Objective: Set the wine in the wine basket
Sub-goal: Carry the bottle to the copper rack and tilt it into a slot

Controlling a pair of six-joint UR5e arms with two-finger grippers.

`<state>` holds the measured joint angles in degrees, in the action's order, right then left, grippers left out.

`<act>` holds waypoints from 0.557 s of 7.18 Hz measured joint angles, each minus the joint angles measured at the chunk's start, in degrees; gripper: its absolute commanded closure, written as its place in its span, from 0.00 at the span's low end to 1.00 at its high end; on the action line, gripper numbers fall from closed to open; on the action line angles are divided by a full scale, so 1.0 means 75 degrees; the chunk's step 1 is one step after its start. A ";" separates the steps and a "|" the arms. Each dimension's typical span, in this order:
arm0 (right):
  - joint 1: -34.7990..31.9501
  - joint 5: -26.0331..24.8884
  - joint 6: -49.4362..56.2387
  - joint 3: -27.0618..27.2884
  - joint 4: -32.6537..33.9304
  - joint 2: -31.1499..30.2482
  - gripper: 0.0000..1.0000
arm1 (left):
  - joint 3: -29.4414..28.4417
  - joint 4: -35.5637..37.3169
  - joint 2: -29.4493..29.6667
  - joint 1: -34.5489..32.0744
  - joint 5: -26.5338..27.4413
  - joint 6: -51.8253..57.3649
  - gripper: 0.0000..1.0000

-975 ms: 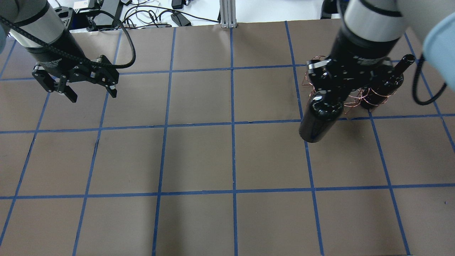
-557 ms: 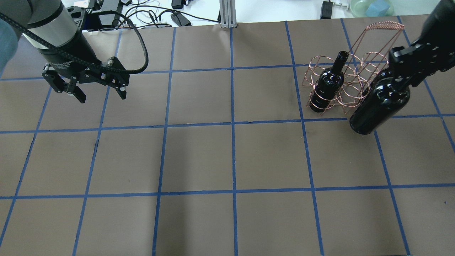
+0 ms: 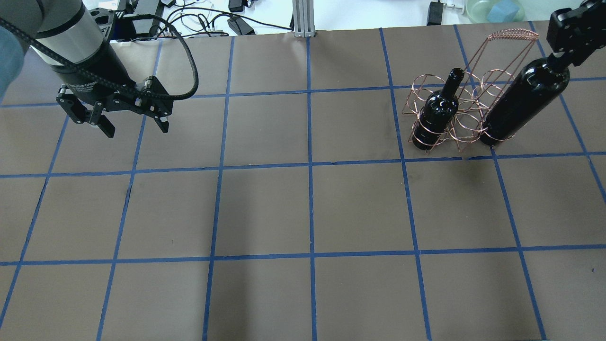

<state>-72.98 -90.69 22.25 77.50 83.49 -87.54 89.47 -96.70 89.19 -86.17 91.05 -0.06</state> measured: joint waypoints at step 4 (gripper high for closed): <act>-0.0037 0.0093 -0.0016 -0.0125 0.0506 0.0666 0.98 | 0.0000 -0.0008 0.0002 0.0016 0.0001 -0.0018 0.00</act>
<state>-73.26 -89.99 22.13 76.57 87.28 -82.54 89.47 -96.76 89.20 -86.05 91.06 -0.19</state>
